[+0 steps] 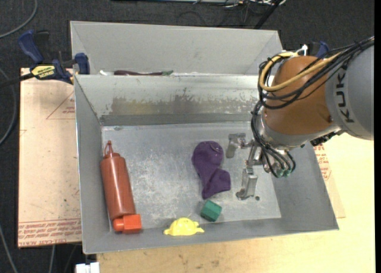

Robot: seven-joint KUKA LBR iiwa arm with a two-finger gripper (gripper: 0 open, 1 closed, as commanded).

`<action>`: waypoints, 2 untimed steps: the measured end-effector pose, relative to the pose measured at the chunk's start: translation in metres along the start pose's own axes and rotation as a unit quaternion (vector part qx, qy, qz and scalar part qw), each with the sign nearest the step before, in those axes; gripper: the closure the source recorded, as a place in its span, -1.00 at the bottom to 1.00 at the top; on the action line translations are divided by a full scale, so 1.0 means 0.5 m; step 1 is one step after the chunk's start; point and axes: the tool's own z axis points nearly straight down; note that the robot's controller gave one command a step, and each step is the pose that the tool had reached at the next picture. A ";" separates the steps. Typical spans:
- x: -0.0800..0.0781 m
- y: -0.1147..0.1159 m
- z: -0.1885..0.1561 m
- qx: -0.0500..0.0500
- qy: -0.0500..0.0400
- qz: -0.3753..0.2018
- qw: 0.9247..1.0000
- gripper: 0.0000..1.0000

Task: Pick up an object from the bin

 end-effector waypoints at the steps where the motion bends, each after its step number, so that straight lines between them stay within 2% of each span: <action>1: -0.003 0.000 -0.009 0.000 -0.004 -0.001 1.000 1.00; 2: -0.003 0.000 -0.009 0.000 -0.004 -0.001 1.000 -1.00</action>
Offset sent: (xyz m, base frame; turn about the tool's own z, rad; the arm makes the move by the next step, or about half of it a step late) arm 0.0000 0.0000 0.0000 0.0000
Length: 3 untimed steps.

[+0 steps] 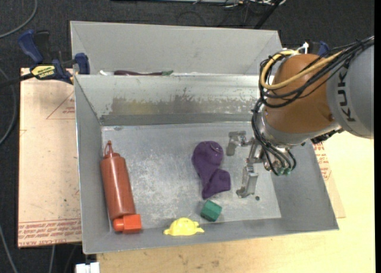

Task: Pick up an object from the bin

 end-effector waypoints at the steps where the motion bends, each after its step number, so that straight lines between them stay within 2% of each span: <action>1: 0.000 0.000 0.000 0.000 0.000 0.000 1.000 -1.00; 2: -0.044 0.044 0.083 0.001 -0.004 -0.026 1.000 -1.00; 3: -0.083 0.073 0.154 -0.001 -0.001 -0.132 0.991 -1.00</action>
Offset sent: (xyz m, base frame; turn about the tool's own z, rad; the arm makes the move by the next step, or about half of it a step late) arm 0.0427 0.0522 -0.0993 -0.1221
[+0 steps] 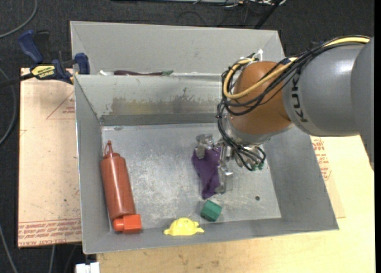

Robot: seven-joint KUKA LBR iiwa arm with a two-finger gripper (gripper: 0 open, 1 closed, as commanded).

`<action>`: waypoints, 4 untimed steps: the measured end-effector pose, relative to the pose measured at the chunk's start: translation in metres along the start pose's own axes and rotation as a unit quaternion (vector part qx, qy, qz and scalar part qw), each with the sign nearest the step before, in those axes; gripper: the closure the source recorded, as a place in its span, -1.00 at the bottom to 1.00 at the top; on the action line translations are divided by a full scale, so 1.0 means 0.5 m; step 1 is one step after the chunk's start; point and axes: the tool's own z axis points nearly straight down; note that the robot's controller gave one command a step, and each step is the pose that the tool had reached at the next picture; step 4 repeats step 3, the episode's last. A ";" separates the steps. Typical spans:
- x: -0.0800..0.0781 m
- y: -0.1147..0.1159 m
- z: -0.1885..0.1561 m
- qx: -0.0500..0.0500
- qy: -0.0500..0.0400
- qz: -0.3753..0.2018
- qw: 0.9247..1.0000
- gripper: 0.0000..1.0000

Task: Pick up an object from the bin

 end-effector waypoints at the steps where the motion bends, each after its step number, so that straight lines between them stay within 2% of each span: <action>1: 0.000 -0.016 0.056 0.002 -0.004 -0.127 0.992 1.00; 2: 0.000 -0.017 0.056 0.002 -0.004 -0.127 0.992 1.00; 3: -0.006 -0.033 -0.242 0.003 -0.008 -0.106 0.994 1.00; 4: -0.006 -0.033 -0.242 0.003 -0.008 -0.106 0.994 1.00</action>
Offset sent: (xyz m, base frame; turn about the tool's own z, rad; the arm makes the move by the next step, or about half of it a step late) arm 0.0000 0.0000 0.0000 0.0000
